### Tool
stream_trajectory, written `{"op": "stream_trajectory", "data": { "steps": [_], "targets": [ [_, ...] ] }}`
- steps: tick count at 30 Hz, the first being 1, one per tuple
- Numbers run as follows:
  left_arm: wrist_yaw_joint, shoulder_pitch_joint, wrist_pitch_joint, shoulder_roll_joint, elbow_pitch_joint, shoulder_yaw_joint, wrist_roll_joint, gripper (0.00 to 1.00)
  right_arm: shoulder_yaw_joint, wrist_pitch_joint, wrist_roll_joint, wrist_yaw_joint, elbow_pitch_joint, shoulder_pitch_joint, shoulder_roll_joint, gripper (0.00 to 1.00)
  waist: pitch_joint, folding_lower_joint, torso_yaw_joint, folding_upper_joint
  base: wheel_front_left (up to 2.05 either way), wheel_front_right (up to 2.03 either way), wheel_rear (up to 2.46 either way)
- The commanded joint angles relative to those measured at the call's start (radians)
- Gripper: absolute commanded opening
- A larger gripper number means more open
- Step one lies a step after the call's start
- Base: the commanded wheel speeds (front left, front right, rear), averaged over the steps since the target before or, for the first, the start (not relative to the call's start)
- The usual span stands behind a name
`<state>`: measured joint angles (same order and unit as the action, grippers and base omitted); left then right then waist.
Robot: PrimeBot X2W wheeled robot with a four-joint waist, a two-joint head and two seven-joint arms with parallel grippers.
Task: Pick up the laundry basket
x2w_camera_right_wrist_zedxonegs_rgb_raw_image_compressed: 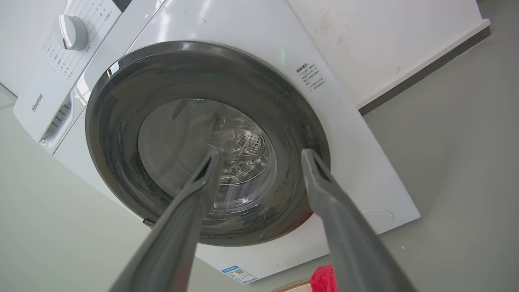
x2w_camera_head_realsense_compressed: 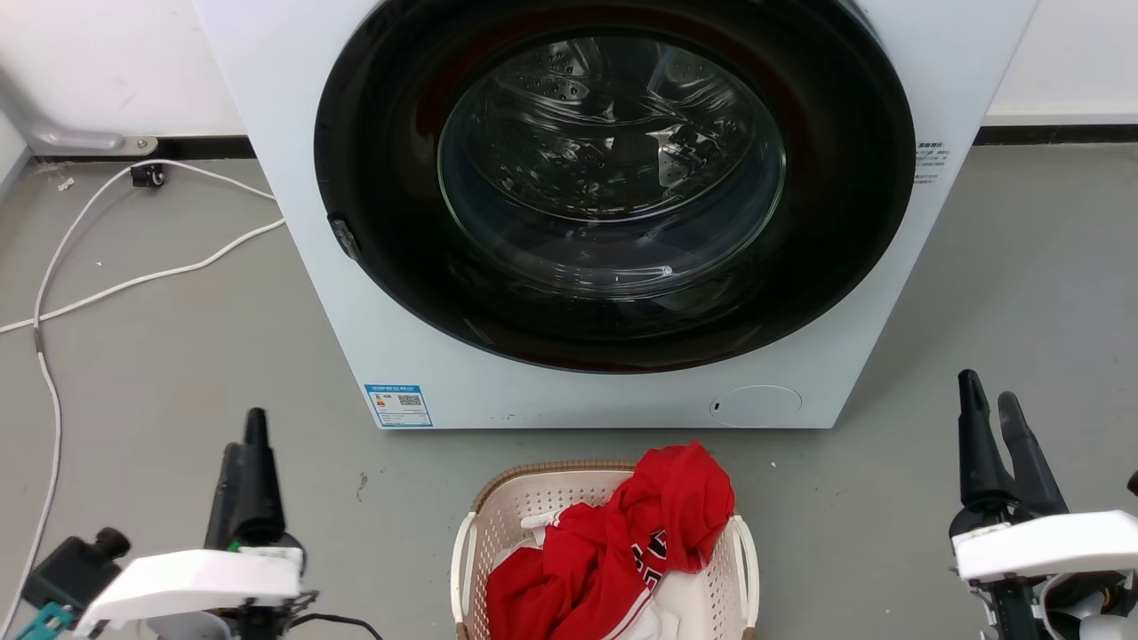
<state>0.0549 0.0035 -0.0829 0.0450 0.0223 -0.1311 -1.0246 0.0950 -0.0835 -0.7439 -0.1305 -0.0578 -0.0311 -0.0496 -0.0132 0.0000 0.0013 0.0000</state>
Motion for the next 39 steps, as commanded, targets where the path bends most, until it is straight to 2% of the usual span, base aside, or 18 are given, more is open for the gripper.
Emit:
{"op": "stream_trajectory", "data": {
  "steps": [1,9,22,28,39],
  "targets": [
    [-0.004,0.004,-0.011,0.004,-0.035,0.021,0.060,1.00,-0.008,-0.011,0.054,0.000,0.029,0.001,-0.002,1.00,0.000,0.0000,0.000,0.0000,0.00,0.00,0.00],
    [-0.005,0.024,-0.036,0.004,-0.081,0.111,0.263,1.00,-0.034,-0.036,0.198,0.000,0.050,0.019,-0.002,1.00,0.000,0.0000,-0.001,0.0000,0.00,0.00,0.00],
    [-0.042,0.036,-0.072,0.010,-0.100,0.234,0.566,1.00,-0.048,-0.071,0.376,0.000,0.012,0.042,-0.002,1.00,0.001,0.0000,-0.004,0.0000,0.00,0.00,0.00],
    [-0.078,0.038,-0.086,0.036,-0.101,0.292,0.653,1.00,-0.052,-0.087,0.450,0.000,-0.004,0.049,-0.002,1.00,0.002,0.0000,-0.005,0.0000,0.00,0.00,0.00],
    [-0.129,0.042,-0.110,0.067,-0.065,0.363,0.739,1.00,-0.055,-0.110,0.547,0.000,-0.023,0.056,-0.002,1.00,0.004,0.0000,-0.007,0.0000,0.00,0.00,0.00]
  ]
}}
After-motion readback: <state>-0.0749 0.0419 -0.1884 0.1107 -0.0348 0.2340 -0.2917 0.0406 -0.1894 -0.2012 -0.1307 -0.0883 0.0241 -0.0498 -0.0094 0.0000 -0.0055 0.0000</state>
